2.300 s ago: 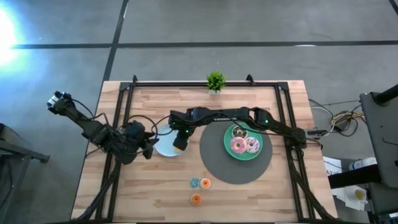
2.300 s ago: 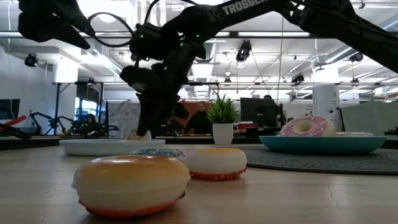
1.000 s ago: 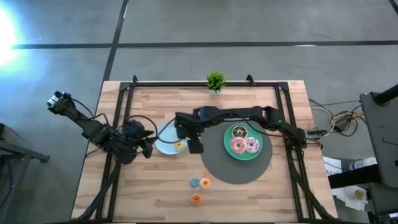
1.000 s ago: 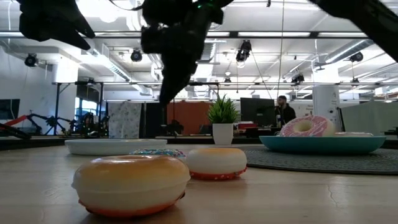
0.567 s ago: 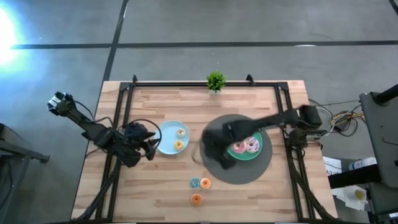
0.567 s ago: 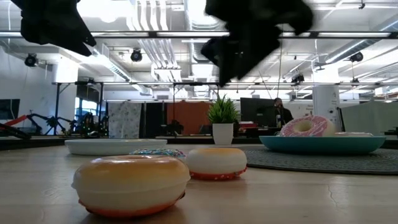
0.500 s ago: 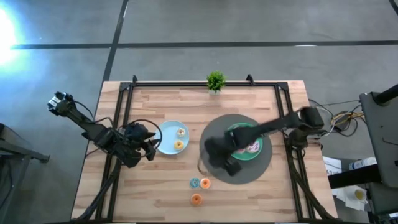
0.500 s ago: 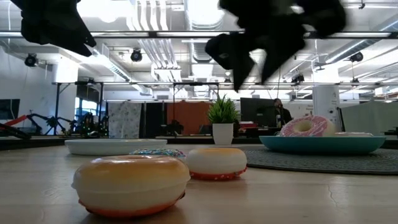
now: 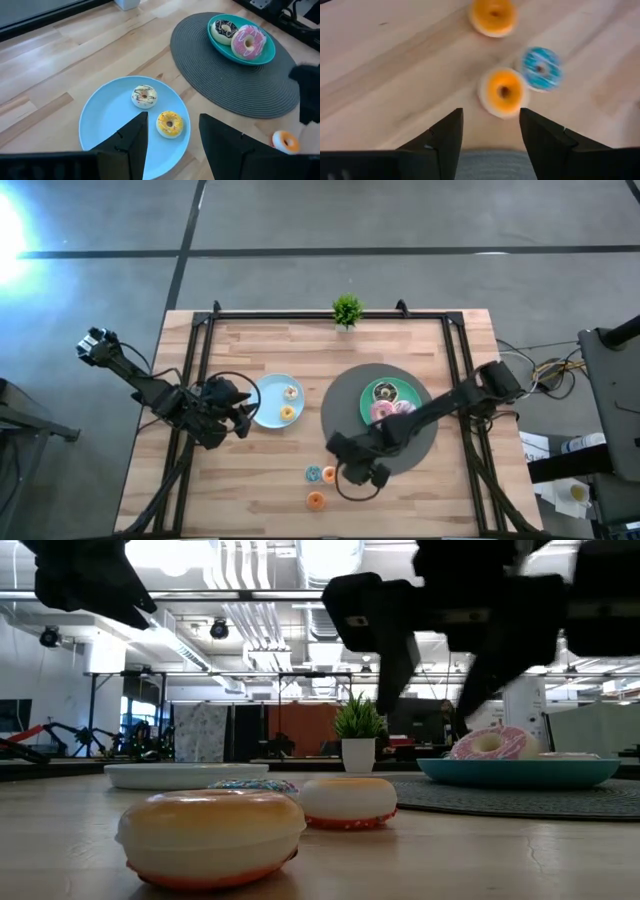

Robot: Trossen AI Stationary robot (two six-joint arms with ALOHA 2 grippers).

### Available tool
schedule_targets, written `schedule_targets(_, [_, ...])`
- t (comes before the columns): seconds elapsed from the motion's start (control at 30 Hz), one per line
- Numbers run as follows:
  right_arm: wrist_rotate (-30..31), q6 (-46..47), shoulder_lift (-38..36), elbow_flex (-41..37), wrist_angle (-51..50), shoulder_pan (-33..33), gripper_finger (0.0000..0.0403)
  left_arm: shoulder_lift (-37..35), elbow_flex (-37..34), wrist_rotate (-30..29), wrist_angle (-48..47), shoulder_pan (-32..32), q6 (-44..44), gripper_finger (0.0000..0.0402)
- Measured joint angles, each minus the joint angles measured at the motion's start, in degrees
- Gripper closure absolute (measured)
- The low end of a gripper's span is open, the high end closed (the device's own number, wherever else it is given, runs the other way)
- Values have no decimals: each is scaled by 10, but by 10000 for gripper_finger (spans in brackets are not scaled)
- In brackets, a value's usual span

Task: Pick & Place donuts
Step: Put the small red donut on the blue plate

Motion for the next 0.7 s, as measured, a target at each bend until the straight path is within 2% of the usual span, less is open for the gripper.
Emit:
schedule_targets(0.27, [-1,-4,37,-14,104,16,218,0,0,0,10,0,-3,251])
schedule_targets(0.47, [-1,-3,74,-1,105,17,224,0,0,0,14,0,-15,251])
schedule_targets(0.7, [78,14,86,9,106,17,242,0,0,0,21,0,-18,251])
